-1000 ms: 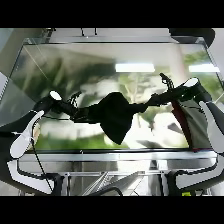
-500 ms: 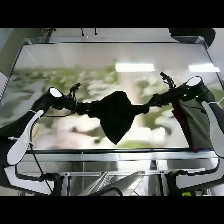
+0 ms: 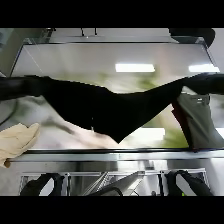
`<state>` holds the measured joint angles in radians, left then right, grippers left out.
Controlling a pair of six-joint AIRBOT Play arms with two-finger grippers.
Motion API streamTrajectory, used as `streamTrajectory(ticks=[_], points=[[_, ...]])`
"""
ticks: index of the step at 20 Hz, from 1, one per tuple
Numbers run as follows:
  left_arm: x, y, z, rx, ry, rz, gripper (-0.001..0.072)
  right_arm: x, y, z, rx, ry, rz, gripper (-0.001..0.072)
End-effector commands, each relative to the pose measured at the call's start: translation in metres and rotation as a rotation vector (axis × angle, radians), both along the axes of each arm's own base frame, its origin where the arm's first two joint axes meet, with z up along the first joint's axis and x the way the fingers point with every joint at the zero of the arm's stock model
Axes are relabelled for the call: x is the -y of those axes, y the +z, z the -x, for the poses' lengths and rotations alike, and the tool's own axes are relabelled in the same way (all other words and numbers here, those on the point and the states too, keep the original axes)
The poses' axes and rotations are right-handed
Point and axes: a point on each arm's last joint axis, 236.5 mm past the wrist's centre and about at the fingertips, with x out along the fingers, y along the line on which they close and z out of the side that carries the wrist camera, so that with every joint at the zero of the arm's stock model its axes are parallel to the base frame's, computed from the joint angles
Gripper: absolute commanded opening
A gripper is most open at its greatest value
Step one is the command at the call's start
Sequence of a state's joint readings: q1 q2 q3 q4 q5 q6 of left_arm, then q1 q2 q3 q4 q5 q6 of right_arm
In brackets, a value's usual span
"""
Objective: Fold the shirts.
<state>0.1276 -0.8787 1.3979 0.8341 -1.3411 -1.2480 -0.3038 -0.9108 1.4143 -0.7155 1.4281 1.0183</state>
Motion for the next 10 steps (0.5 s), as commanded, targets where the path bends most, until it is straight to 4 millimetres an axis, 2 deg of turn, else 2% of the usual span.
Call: streamTrajectory(ticks=[1, 3, 5, 6, 8, 10], points=[[-0.017, 0.107, 0.075, 0.319, 0.104, -0.077, 0.0017, -0.013, 0.133, 0.085, 0.461, -0.101, 0.105, 0.0016], [-0.021, 0.147, 0.104, 0.453, 0.164, -0.123, 0.0016, -0.025, 0.186, 0.127, 0.653, -0.126, 0.160, 0.0016], [-0.018, 0.175, 0.126, 0.547, 0.186, -0.158, 0.0017, -0.036, 0.222, 0.158, 0.775, -0.124, 0.195, 0.0016], [-0.016, 0.183, 0.133, 0.571, 0.184, -0.172, 0.0017, -0.040, 0.236, 0.169, 0.825, -0.126, 0.205, 0.0016], [-0.016, 0.186, 0.133, 0.555, 0.166, -0.199, 0.0016, -0.040, 0.252, 0.172, 0.879, -0.134, 0.213, 0.0016], [-0.022, 0.174, 0.110, 0.480, 0.148, -0.183, 0.0017, -0.030, 0.248, 0.147, 0.851, -0.132, 0.222, 0.0016]])
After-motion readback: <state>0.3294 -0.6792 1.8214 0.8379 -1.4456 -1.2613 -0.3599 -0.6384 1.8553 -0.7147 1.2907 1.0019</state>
